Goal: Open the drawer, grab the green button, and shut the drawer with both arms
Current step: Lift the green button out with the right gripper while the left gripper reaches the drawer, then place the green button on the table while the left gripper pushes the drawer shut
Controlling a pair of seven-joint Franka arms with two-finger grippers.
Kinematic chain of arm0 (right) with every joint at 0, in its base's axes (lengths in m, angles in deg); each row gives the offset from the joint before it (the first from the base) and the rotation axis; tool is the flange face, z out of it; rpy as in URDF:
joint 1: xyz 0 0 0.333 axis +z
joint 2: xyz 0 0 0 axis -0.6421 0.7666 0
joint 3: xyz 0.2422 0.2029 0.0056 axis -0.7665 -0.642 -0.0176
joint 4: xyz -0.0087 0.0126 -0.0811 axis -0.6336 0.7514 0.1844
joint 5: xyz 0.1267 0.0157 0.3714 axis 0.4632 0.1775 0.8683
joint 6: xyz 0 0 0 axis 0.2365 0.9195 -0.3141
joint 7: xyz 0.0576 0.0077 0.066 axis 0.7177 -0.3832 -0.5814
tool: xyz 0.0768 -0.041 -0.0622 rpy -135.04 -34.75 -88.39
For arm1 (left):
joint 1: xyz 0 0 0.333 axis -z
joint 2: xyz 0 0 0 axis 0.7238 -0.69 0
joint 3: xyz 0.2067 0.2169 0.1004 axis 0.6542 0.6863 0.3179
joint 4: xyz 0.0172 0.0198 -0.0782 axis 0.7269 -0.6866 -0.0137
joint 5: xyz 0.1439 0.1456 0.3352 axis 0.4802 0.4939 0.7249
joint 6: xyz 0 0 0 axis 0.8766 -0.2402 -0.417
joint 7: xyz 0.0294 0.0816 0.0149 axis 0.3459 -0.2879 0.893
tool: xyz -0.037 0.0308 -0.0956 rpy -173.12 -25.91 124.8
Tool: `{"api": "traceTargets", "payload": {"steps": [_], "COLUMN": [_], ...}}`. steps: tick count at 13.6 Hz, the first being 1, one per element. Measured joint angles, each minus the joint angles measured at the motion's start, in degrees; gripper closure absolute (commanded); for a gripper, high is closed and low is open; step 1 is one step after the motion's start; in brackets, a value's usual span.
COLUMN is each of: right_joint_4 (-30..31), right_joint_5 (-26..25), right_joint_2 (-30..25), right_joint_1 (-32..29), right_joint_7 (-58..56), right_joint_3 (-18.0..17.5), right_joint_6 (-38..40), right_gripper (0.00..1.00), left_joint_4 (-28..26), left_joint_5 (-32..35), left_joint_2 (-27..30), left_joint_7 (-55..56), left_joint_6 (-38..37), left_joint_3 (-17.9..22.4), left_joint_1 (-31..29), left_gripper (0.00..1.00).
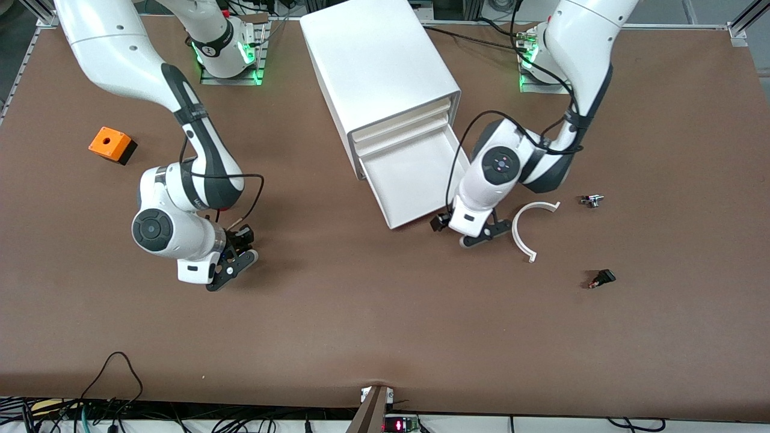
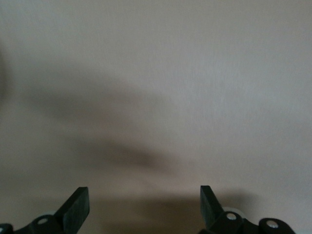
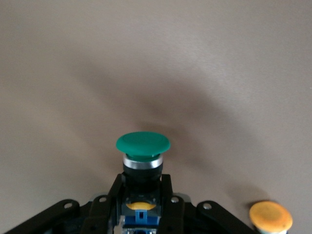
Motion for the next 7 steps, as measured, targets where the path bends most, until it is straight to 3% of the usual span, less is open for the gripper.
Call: {"api": "traceTargets", "payload": {"steps": [1,2,3,7], "right_joint_4": [0.2,0.3,0.4,0.1], "right_joint_5": [0.0,0.0,0.0,0.0], "right_joint_2": [0.8,1.6,2.4,2.6], "right_joint_1": [-0.7,-1.3,-1.6,-1.9], "right_joint_7": [-0.3,-0.5,-0.6,-0.6], "right_joint_3": [0.0,0.0,0.0,0.0], "right_joint_6": [-1.4,-2.8,-3.9,-3.9], "right_gripper": [0.82,0.52,0.01,0.0], "left_joint_4": [-0.4,-0.7,-0.9,-1.9], "left_joint_5": [0.0,0.0,0.0,0.0], "left_joint_2": [0.0,0.0,0.0,0.0], "left_joint_7": [1.3,2.6,3.8,6.1], "left_joint_6": [0.2,0.2,0.3,0.3], "left_joint_3": [0.0,0.0,0.0,0.0], "left_joint_1": [0.9,1.6,2.5,4.9], "left_gripper": [0.0,0.0,0.0,0.0]}}
